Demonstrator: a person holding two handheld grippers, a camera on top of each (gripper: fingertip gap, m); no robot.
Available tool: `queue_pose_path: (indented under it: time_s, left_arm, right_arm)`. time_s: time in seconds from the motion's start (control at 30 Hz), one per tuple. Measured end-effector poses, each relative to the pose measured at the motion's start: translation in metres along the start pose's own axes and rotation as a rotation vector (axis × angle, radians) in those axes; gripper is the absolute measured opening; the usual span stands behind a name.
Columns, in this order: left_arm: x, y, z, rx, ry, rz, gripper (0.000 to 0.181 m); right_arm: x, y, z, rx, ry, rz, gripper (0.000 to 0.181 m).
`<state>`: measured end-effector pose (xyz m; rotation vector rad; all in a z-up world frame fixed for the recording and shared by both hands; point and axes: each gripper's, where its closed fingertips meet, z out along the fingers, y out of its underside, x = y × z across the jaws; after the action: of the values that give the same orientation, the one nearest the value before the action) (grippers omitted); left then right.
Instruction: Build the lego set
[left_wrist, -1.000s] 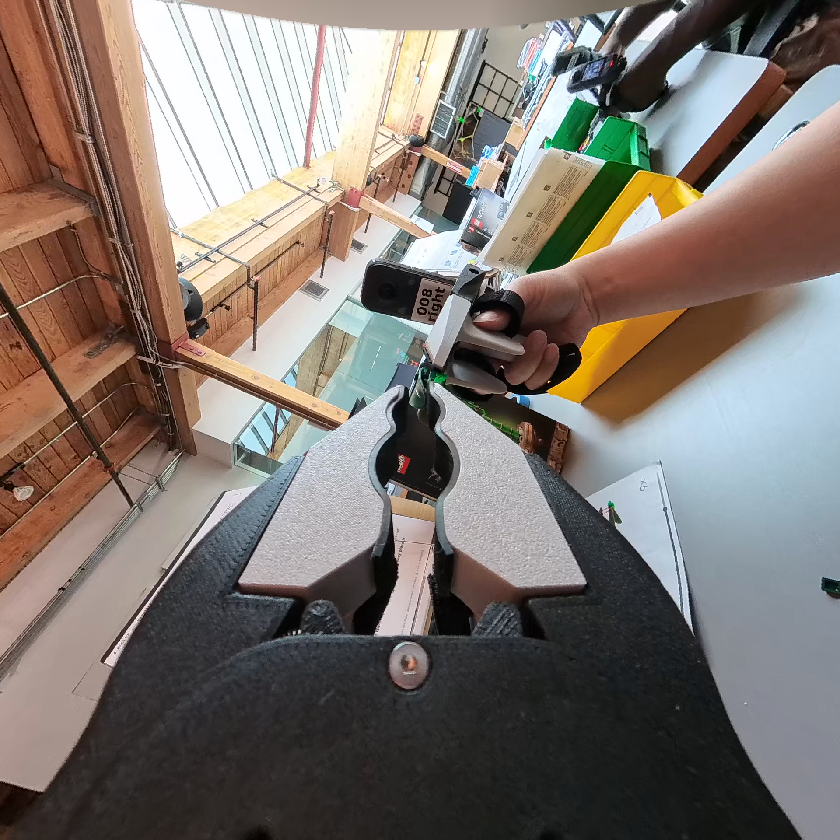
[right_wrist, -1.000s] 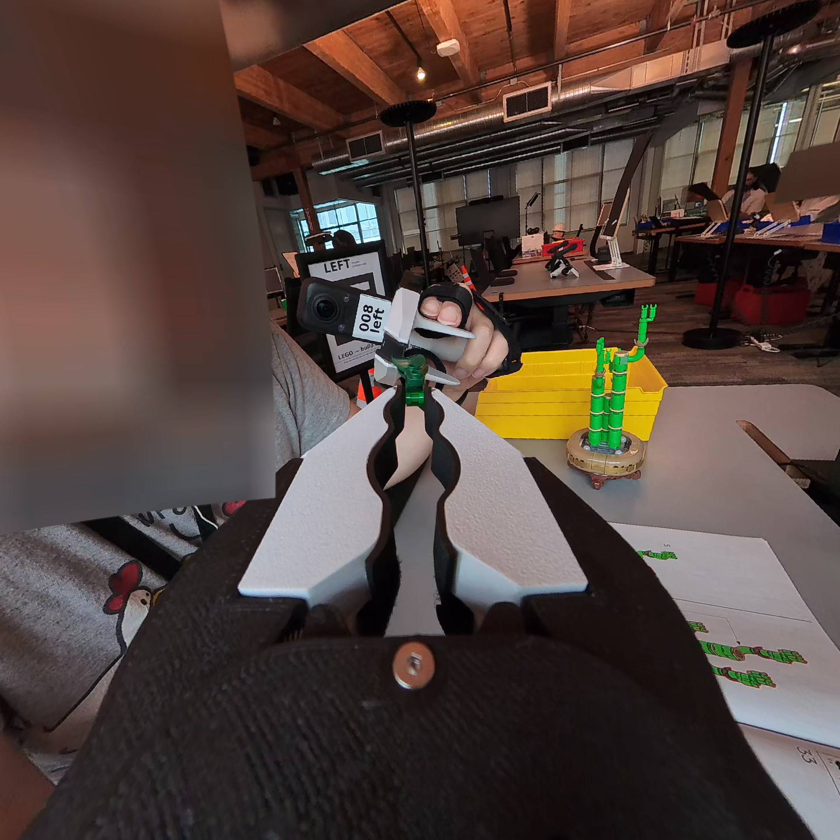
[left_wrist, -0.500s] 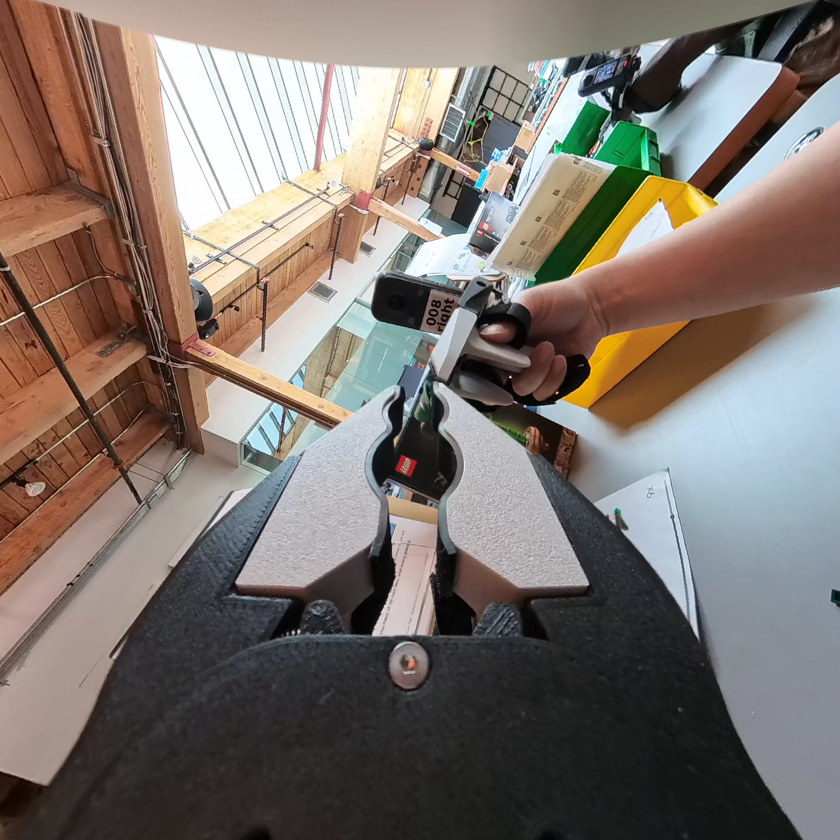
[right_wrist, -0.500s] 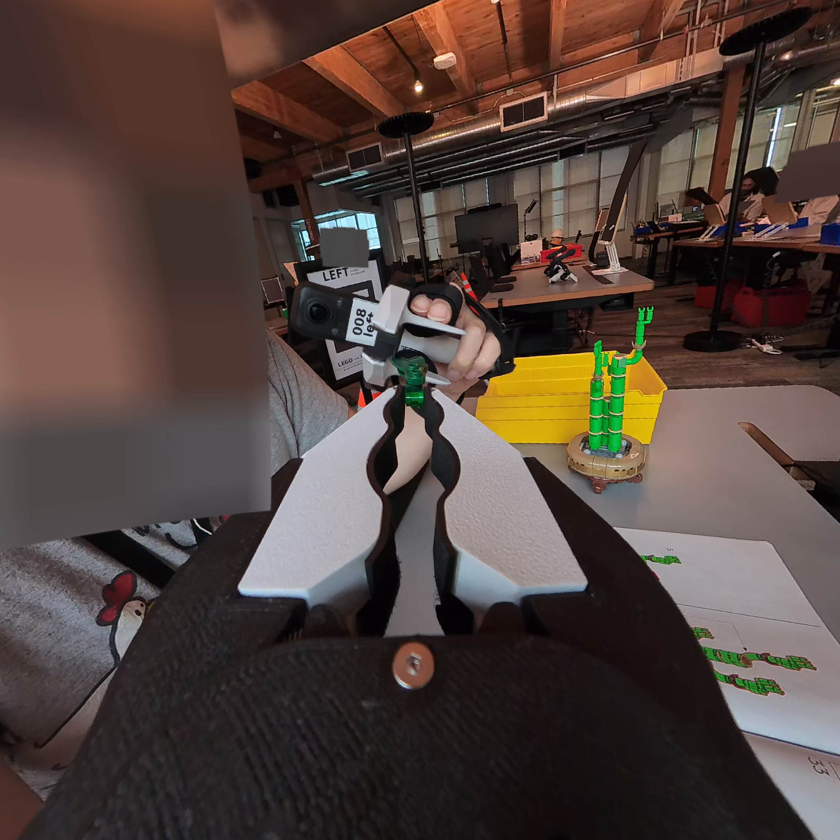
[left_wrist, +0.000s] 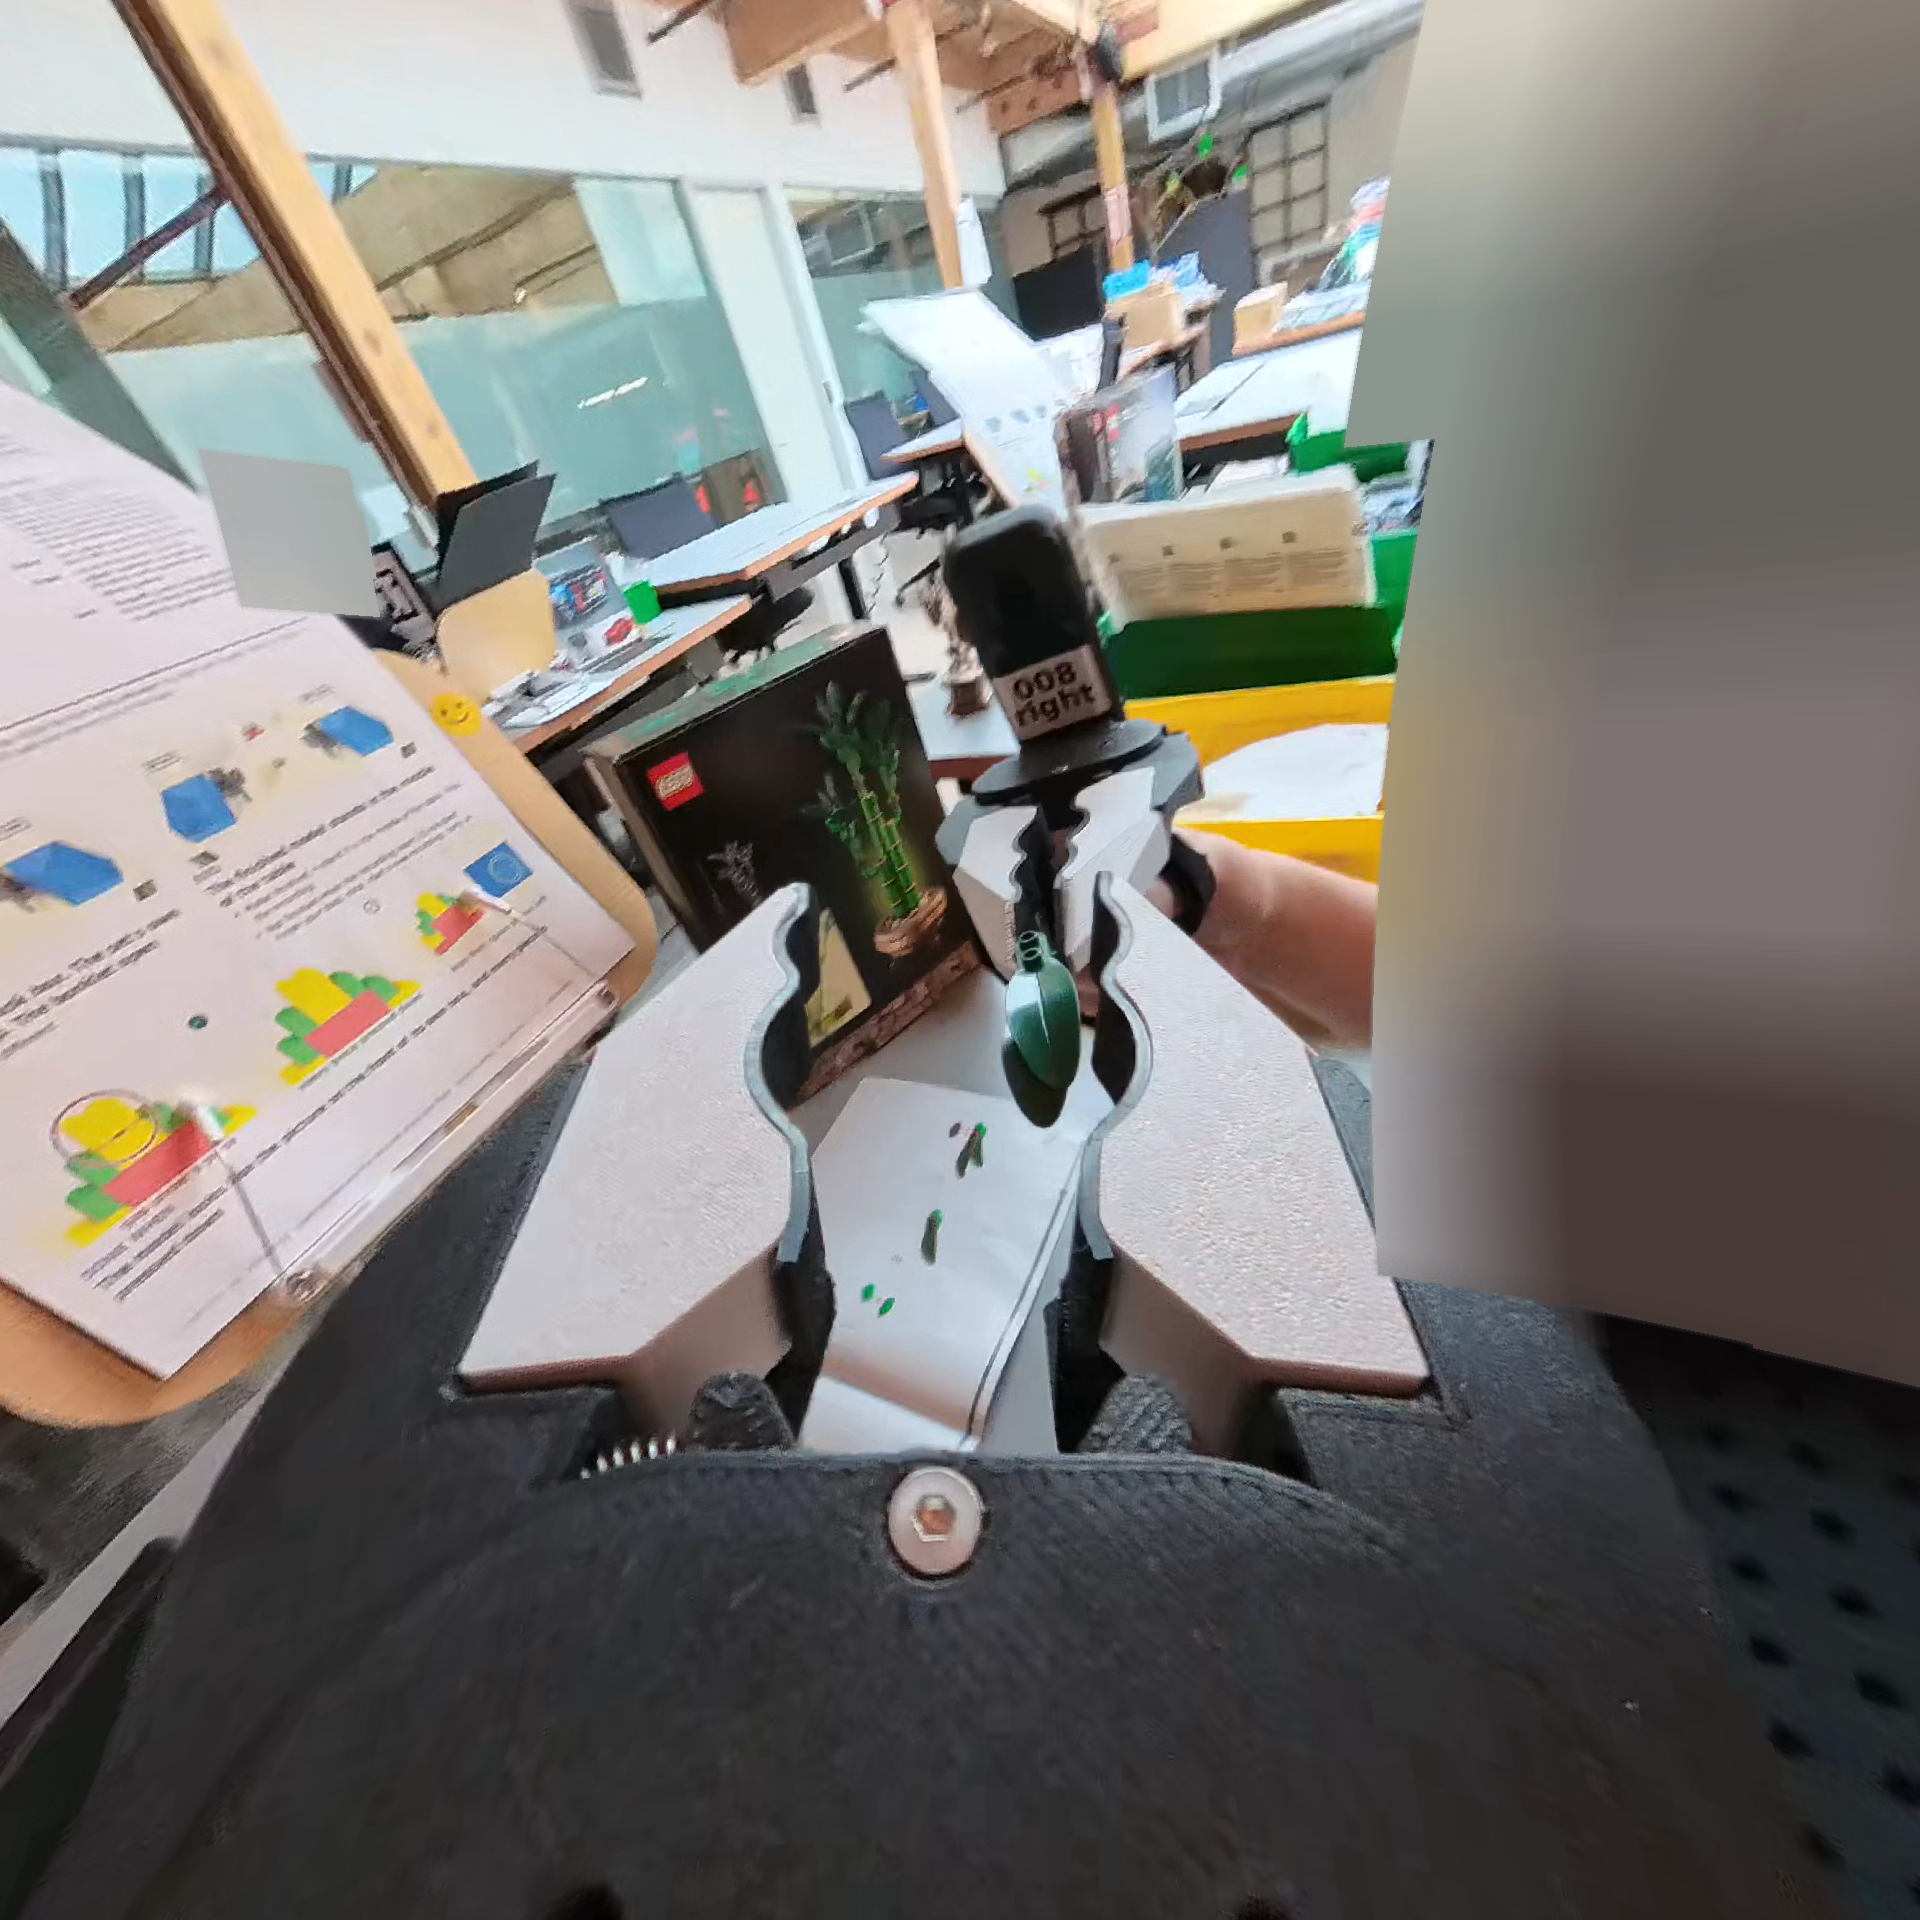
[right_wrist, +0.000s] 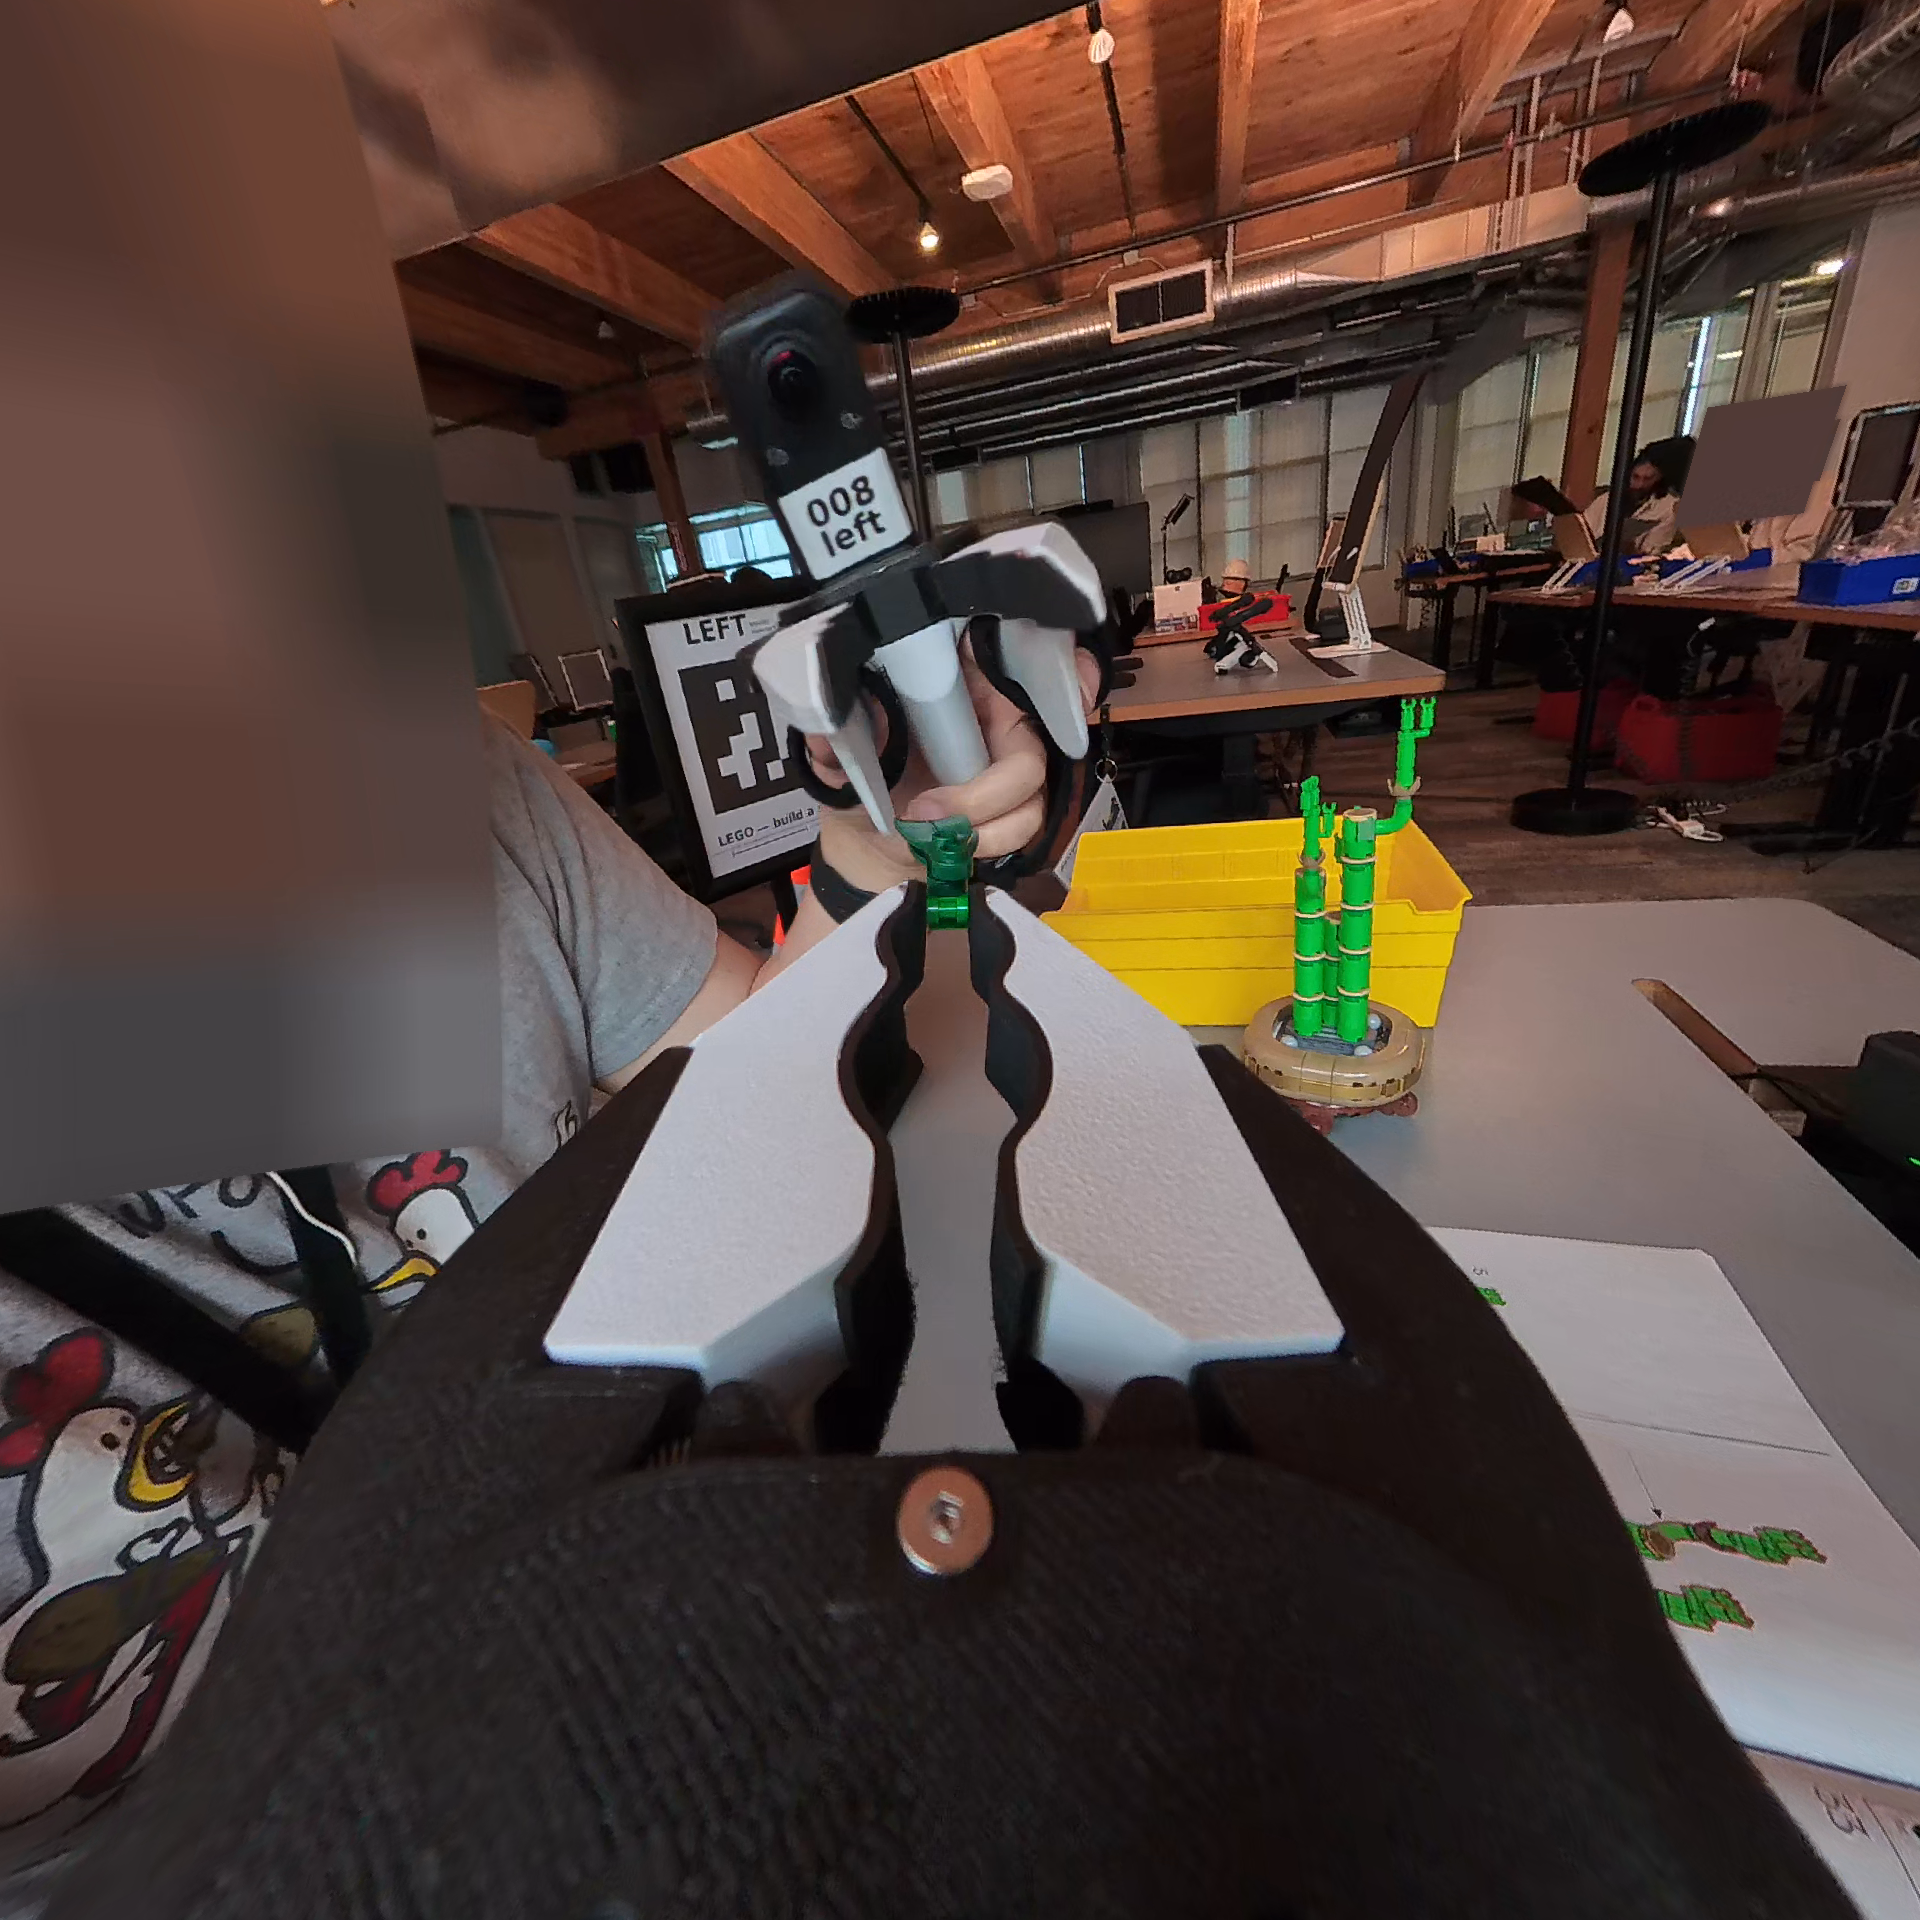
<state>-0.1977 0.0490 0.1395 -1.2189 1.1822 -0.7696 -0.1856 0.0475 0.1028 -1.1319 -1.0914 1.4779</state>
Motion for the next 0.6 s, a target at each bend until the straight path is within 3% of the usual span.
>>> queue_pose_path:
  time_s: [0.03, 0.23, 0.33, 0.43, 0.6]
  left_arm:
    - [0.000, 0.005, 0.002, -0.035, -0.014, 0.017, 0.049]
    - [0.004, 0.017, 0.003, -0.097, 0.027, -0.027, 0.017]
    - [0.002, 0.018, 0.000, -0.113, 0.041, -0.098, 0.032]
    - [-0.008, 0.016, -0.003, -0.106, -0.026, -0.059, 0.046]
    - [-0.008, 0.018, -0.007, -0.123, -0.036, 0.007, 0.040]
  right_arm:
    - [0.001, 0.001, 0.002, 0.003, -0.001, -0.001, 0.006]
    - [0.001, 0.005, 0.011, 0.021, -0.016, -0.030, 0.006]
    - [0.005, 0.006, 0.012, 0.020, 0.024, -0.079, 0.006]
    - [0.007, 0.004, 0.013, 0.028, 0.039, -0.089, 0.006]
    - [0.011, 0.005, 0.011, 0.029, 0.056, -0.067, 0.006]
